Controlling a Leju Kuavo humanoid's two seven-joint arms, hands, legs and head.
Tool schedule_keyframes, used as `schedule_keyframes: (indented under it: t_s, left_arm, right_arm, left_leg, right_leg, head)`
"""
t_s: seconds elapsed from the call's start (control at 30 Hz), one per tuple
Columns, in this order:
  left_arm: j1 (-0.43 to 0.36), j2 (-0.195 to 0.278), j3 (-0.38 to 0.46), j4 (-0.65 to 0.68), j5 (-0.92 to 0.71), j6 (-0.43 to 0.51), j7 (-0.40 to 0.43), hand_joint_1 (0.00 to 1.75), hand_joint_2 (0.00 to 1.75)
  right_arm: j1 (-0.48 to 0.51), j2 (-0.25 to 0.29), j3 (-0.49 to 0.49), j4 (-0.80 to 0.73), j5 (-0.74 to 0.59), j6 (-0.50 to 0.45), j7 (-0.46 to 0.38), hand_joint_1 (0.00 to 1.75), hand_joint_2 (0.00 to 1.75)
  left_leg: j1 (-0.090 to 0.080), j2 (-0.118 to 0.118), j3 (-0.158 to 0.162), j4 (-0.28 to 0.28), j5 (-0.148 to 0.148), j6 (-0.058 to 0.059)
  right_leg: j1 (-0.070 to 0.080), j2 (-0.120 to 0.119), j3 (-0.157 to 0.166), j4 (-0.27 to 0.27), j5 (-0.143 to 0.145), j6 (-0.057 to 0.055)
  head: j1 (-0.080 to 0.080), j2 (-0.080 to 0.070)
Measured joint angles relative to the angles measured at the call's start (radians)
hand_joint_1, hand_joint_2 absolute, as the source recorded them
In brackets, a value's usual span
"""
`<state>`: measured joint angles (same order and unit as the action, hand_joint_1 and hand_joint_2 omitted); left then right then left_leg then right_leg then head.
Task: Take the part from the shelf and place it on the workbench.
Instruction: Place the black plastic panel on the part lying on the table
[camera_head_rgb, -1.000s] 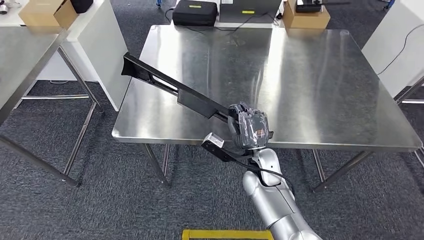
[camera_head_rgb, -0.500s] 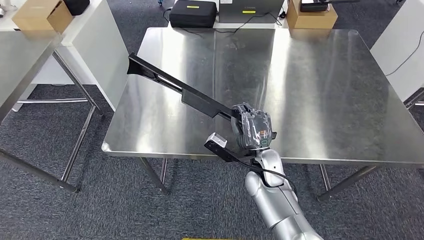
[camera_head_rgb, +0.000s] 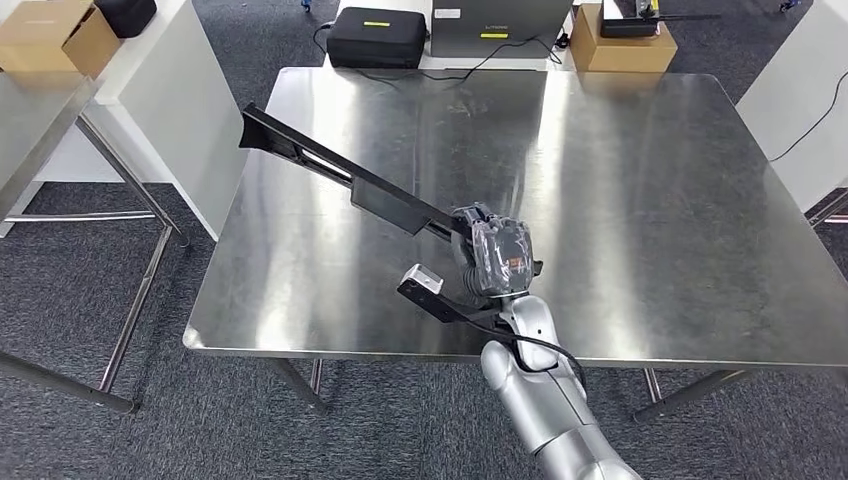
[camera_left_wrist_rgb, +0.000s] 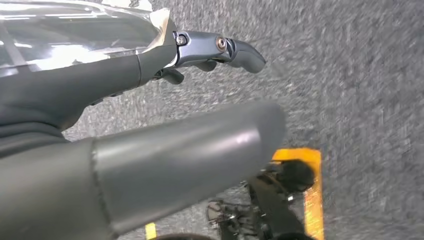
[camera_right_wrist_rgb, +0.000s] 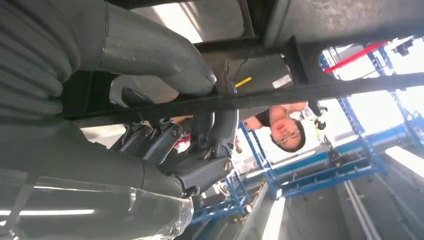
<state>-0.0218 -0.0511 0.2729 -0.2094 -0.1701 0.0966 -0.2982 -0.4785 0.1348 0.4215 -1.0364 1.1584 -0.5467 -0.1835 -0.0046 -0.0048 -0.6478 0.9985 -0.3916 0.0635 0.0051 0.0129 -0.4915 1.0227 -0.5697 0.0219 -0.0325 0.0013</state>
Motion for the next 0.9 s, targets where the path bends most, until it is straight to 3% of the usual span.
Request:
schedule_keyframes:
  t_s: [0.03, 0.1, 0.13, 0.17, 0.2, 0.27, 0.33, 0.4, 0.47, 0.53, 0.63, 0.77, 0.9]
  left_arm:
    - [-0.001, -0.001, 0.003, 0.000, -0.003, 0.000, 0.000, 0.00, 0.00]
    - [-0.002, -0.002, 0.009, -0.001, -0.008, 0.001, 0.001, 0.00, 0.00]
    - [-0.002, -0.002, 0.011, -0.001, -0.010, 0.001, 0.002, 0.00, 0.00]
    - [-0.001, -0.002, 0.014, -0.001, -0.012, 0.001, 0.004, 0.00, 0.00]
    - [0.000, -0.003, 0.016, -0.001, -0.014, 0.001, 0.005, 0.00, 0.00]
    - [0.001, -0.003, 0.019, -0.001, -0.022, 0.001, 0.008, 0.00, 0.00]
    - [0.000, -0.003, 0.023, -0.001, -0.030, 0.001, 0.010, 0.00, 0.00]
    - [0.001, -0.001, 0.030, -0.003, -0.039, 0.000, 0.010, 0.00, 0.00]
    - [0.001, 0.000, 0.037, -0.004, -0.052, -0.002, 0.010, 0.00, 0.00]
    - [0.001, 0.000, 0.041, -0.004, -0.069, -0.006, 0.010, 0.00, 0.00]
    - [0.000, 0.003, 0.052, -0.005, -0.094, -0.017, 0.009, 0.00, 0.00]
    - [-0.001, 0.003, 0.064, -0.006, -0.110, -0.023, 0.009, 0.00, 0.00]
    - [-0.002, 0.003, 0.069, -0.006, -0.114, -0.023, 0.010, 0.00, 0.00]
  right_arm:
    - [-0.001, -0.001, 0.000, -0.001, 0.002, 0.000, 0.001, 1.75, 1.75]
    - [-0.003, -0.003, 0.000, -0.001, 0.007, 0.000, 0.005, 1.75, 1.75]
    - [-0.001, -0.005, -0.002, 0.000, 0.011, 0.000, 0.009, 1.75, 1.75]
    - [-0.001, -0.008, -0.003, 0.000, 0.016, 0.000, 0.016, 1.75, 1.75]
    - [-0.001, -0.011, -0.007, 0.001, 0.025, 0.000, 0.025, 1.75, 1.75]
    - [-0.010, -0.017, -0.018, 0.006, 0.045, 0.000, 0.046, 1.75, 1.75]
    - [-0.031, -0.023, -0.034, 0.017, 0.066, 0.001, 0.067, 1.75, 1.75]
    - [-0.060, -0.028, -0.056, 0.039, 0.089, 0.001, 0.095, 1.75, 1.75]
    - [-0.096, -0.035, -0.088, 0.075, 0.117, 0.000, 0.124, 1.75, 1.75]
    - [-0.139, -0.042, -0.125, 0.122, 0.150, -0.002, 0.149, 1.75, 1.75]
    - [-0.199, -0.053, -0.183, 0.202, 0.205, -0.003, 0.183, 1.75, 1.75]
    - [-0.258, -0.065, -0.235, 0.290, 0.252, -0.001, 0.230, 1.75, 1.75]
    - [-0.308, -0.072, -0.264, 0.360, 0.280, 0.005, 0.265, 1.75, 1.75]
  left_leg:
    - [0.003, 0.000, 0.008, -0.005, -0.004, 0.004]
    - [0.004, -0.001, 0.016, -0.006, -0.015, 0.009]
    - [0.004, -0.003, 0.021, -0.006, -0.021, 0.008]
    - [0.004, -0.004, 0.028, -0.006, -0.028, 0.007]
    - [0.005, -0.007, 0.037, -0.006, -0.035, 0.005]
    - [0.005, -0.010, 0.056, -0.005, -0.049, -0.002]
    - [0.001, -0.013, 0.064, 0.000, -0.061, -0.011]
    - [-0.004, -0.014, 0.064, 0.004, -0.068, -0.007]
    - [-0.003, -0.013, 0.065, 0.003, -0.068, 0.001]
    - [-0.002, -0.011, 0.067, 0.000, -0.068, 0.000]
    - [-0.002, -0.009, 0.069, -0.003, -0.068, -0.002]
    - [-0.001, -0.008, 0.069, -0.004, -0.068, -0.014]
    - [-0.002, -0.008, 0.069, -0.004, -0.068, -0.015]
  right_leg:
    - [-0.002, -0.002, -0.031, 0.052, -0.019, 0.000]
    - [-0.006, -0.002, -0.121, 0.191, -0.054, 0.003]
    - [-0.009, -0.002, -0.161, 0.237, -0.058, 0.009]
    - [-0.011, -0.003, -0.184, 0.249, -0.044, 0.018]
    - [-0.014, -0.003, -0.187, 0.218, -0.012, 0.029]
    - [-0.018, -0.007, -0.146, 0.079, 0.077, 0.047]
    - [-0.018, -0.011, -0.110, -0.019, 0.128, 0.042]
    - [-0.017, -0.010, -0.101, -0.034, 0.135, 0.031]
    - [-0.016, -0.007, -0.101, -0.034, 0.135, 0.029]
    - [-0.014, -0.006, -0.102, -0.034, 0.134, 0.027]
    - [-0.013, -0.004, -0.101, -0.034, 0.132, 0.025]
    - [-0.012, -0.004, -0.101, -0.033, 0.131, 0.023]
    - [-0.013, -0.004, -0.100, -0.033, 0.131, 0.022]
  head:
    - [0.002, 0.000]
    - [0.004, 0.000]
    - [0.004, 0.000]
    - [0.004, 0.000]
    - [0.005, 0.000]
    - [0.006, 0.000]
    - [0.005, 0.000]
    - [0.003, 0.000]
    - [0.002, 0.000]
    - [0.002, 0.000]
    - [0.001, 0.000]
    - [0.002, 0.000]
    - [0.002, 0.000]
